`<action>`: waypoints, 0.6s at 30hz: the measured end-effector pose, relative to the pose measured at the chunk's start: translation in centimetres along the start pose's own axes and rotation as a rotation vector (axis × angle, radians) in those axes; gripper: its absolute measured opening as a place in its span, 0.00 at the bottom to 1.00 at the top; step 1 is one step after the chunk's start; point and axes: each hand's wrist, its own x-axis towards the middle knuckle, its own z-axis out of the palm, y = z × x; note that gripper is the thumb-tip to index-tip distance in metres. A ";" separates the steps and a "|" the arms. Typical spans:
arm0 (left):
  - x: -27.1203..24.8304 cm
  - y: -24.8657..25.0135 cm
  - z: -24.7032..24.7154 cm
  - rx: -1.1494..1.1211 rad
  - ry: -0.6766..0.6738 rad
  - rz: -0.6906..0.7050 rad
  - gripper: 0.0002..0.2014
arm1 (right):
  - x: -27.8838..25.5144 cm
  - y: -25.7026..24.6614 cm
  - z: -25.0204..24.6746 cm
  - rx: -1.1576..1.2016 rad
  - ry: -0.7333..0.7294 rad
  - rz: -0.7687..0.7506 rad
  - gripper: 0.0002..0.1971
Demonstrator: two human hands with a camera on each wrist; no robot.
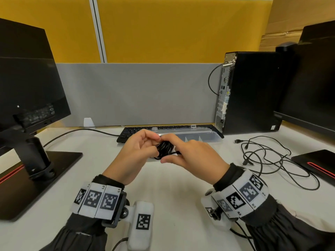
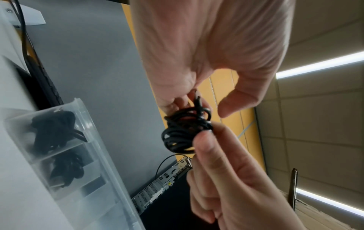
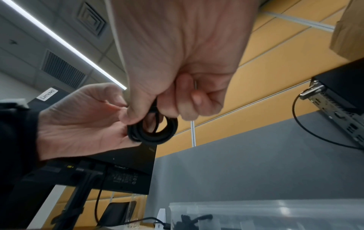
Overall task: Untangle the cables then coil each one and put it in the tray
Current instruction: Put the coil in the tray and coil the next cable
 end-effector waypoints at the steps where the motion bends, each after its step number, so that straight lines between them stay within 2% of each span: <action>1: 0.0 -0.1 0.0 -0.003 -0.017 0.016 0.17 | 0.0 0.1 0.0 0.010 0.017 0.010 0.26; 4: -0.2 -0.3 0.1 -0.008 -0.058 0.056 0.23 | -0.2 0.5 -0.1 0.216 0.070 0.061 0.21; 7: -0.2 -0.7 0.5 0.069 -0.092 0.134 0.27 | -0.3 0.9 -0.3 0.671 0.155 0.135 0.09; 9: -0.1 -1.1 0.9 0.229 -0.064 0.191 0.28 | -0.4 0.9 -0.2 0.940 0.116 0.212 0.06; 12: 0.1 -1.5 1.3 0.380 -0.001 0.249 0.22 | -0.7 0.7 0.2 1.295 -0.009 0.315 0.09; 15: 0.1 -1.4 1.4 0.291 0.030 0.274 0.18 | -0.6 0.4 0.5 1.487 -0.058 0.320 0.12; 18: 0.2 -1.6 1.8 0.132 0.057 0.240 0.15 | -0.3 0.4 0.8 1.561 -0.084 0.324 0.14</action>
